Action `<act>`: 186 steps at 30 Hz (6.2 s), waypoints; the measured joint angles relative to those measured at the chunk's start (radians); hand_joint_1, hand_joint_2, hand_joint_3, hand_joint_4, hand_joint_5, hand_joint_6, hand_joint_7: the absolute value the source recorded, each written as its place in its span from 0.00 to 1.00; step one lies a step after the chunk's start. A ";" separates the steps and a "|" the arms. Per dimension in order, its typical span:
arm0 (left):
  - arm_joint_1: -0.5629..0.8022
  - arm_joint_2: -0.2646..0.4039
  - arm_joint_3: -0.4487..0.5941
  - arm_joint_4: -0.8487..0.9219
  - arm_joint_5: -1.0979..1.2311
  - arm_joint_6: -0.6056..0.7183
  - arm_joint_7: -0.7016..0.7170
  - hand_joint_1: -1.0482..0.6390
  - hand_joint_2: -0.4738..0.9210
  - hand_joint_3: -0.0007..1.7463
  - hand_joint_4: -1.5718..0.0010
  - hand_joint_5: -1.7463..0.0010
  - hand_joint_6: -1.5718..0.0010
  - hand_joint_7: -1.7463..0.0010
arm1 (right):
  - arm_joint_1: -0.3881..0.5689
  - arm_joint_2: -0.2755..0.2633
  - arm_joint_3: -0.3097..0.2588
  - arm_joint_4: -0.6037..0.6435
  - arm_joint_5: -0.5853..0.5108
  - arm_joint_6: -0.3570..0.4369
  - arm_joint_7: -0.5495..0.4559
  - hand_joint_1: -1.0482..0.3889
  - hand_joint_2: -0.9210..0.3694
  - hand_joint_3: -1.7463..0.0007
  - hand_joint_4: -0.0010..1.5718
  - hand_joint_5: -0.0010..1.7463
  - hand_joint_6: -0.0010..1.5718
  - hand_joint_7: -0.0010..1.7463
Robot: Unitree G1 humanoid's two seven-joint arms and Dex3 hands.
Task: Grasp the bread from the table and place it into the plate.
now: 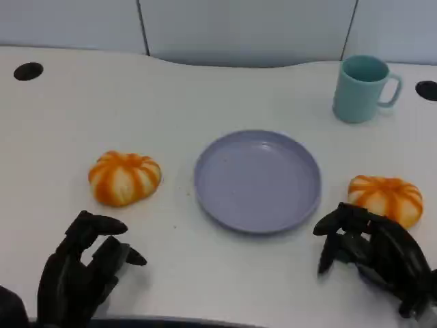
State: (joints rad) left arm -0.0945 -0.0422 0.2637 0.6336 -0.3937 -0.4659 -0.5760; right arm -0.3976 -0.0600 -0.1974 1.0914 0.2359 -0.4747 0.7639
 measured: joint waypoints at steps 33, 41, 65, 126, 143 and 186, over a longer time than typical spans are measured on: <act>0.024 0.077 -0.085 -0.220 0.295 -0.184 0.208 0.28 1.00 0.11 0.93 0.03 0.86 0.34 | 0.019 0.007 0.024 -0.029 -0.030 -0.024 -0.054 0.33 0.00 0.94 0.40 0.91 0.47 0.60; -0.005 0.241 -0.140 -0.313 0.683 -0.145 0.411 0.26 0.99 0.01 1.00 0.22 0.86 0.67 | 0.019 0.007 0.028 -0.029 -0.027 -0.026 -0.057 0.34 0.00 0.94 0.40 0.90 0.47 0.60; -0.312 0.507 -0.442 -0.226 1.212 0.167 0.631 0.12 1.00 0.03 1.00 0.84 0.90 0.99 | 0.028 0.010 0.022 -0.052 -0.009 -0.002 -0.042 0.34 0.00 0.93 0.39 0.91 0.46 0.61; -0.842 0.231 -0.878 0.713 1.186 0.392 0.719 0.39 0.92 0.01 0.69 0.14 0.70 0.39 | 0.068 0.007 0.041 -0.106 0.007 0.010 -0.038 0.30 0.00 0.93 0.38 0.92 0.45 0.63; -0.813 0.248 -0.848 0.713 1.149 0.312 0.849 0.46 0.99 0.03 0.54 0.02 0.58 0.20 | 0.083 0.007 0.044 -0.136 0.006 0.032 -0.043 0.32 0.00 0.93 0.38 0.91 0.45 0.63; -0.927 0.092 -0.807 0.629 1.113 -0.044 1.022 0.43 0.66 0.55 0.38 0.00 0.54 0.00 | 0.060 0.017 0.045 -0.098 0.001 0.010 -0.053 0.34 0.00 0.95 0.39 0.93 0.46 0.62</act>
State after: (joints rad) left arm -1.0214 0.0499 -0.5432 1.2629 0.7191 -0.5096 0.4456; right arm -0.3373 -0.0426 -0.1521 0.9930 0.2368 -0.4644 0.7113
